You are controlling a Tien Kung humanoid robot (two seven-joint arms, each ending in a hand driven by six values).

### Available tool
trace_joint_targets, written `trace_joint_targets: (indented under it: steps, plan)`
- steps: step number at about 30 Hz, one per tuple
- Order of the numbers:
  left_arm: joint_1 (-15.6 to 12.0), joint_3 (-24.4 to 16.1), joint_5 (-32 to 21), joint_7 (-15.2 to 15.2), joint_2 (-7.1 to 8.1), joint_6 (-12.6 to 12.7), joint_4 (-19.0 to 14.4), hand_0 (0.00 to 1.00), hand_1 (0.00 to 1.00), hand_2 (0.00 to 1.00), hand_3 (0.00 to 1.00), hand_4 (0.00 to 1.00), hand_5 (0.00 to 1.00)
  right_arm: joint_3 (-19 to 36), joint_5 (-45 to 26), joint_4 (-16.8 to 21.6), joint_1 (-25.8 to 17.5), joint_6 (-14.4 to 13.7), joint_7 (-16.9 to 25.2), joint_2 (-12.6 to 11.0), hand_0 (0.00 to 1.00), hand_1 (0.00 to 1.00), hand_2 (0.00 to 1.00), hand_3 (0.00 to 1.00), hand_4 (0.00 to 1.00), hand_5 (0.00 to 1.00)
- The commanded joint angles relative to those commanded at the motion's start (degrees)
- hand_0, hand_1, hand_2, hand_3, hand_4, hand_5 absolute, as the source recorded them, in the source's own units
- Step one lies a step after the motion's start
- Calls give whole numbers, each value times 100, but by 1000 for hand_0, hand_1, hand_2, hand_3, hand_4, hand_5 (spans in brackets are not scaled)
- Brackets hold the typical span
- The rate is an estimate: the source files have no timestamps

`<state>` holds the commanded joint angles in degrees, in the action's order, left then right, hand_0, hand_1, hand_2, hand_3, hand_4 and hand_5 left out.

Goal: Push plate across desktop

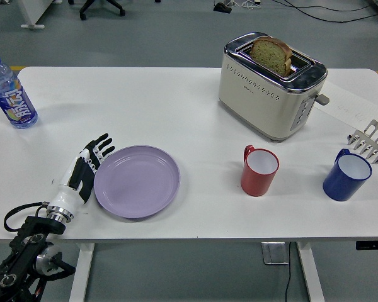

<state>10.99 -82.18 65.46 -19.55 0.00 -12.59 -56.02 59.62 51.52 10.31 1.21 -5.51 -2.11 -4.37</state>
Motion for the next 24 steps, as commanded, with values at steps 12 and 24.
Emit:
trace_joint_targets:
  steps: [12, 24]
  plan:
    - [-1, 362, -106, 2, 0, -3, -113, 861, 895, 924, 891, 501, 998, -3, 0, 0, -2, -1, 4, -1, 615, 556, 657, 641, 169, 389]
    - [29, 616, -202, -3, 0, -7, -192, 858, 893, 922, 889, 498, 998, -21, -8, 0, -9, 2, 9, -3, 616, 556, 657, 641, 169, 388]
